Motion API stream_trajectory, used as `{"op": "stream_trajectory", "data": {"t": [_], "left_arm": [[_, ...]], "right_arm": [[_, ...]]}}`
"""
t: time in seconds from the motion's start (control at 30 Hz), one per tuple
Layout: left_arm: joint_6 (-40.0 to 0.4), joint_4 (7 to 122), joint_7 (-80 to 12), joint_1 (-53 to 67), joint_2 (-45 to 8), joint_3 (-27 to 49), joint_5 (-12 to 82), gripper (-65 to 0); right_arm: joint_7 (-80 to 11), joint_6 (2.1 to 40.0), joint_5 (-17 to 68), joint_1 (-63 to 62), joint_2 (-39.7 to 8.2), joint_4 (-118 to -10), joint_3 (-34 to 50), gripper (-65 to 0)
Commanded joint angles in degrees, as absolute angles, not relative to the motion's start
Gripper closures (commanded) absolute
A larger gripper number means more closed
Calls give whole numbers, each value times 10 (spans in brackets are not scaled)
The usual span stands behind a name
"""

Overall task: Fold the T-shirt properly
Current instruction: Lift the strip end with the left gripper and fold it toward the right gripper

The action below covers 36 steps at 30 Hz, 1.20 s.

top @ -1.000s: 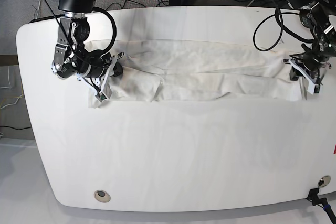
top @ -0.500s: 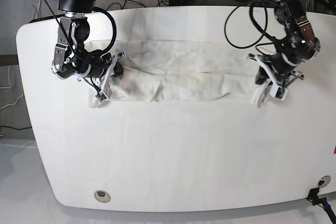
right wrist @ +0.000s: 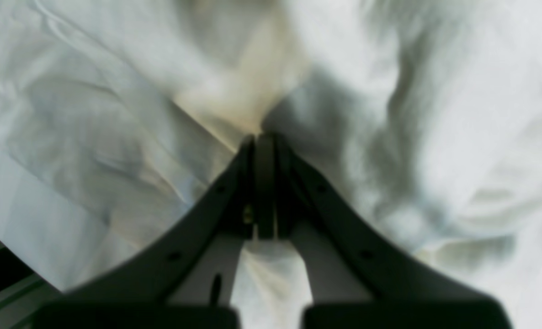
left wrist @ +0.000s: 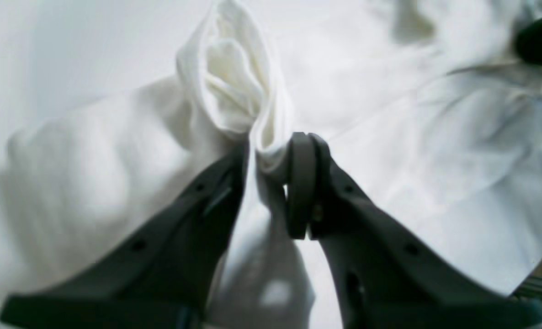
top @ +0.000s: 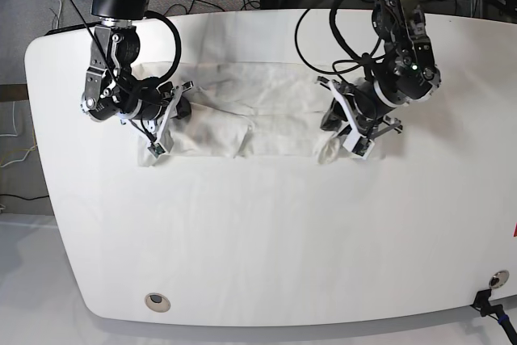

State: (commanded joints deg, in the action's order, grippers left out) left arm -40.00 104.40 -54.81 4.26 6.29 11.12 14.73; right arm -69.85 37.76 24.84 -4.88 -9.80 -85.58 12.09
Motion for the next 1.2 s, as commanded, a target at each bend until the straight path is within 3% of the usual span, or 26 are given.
{"op": "stream_trajectory", "data": {"t": [0.17,0.93,1.0,1.2], "left_arm": [[-400,1041,-548,39,87,101,147,-91],[-400,987,-543,23,90,7,147,-109],[-400,987,-543,18,90,7,147,-190],[-400,987,-544,4,90,7,149,-544]], "right_arm": [[-698,378,248,-49,-98,-856,121,0],[-698,378,248,-48,-98,-856,121,0],[-698,378,248,-47,-98,-856,121,0],[-698,378,248,-47,-97,-856,121,0]]}}
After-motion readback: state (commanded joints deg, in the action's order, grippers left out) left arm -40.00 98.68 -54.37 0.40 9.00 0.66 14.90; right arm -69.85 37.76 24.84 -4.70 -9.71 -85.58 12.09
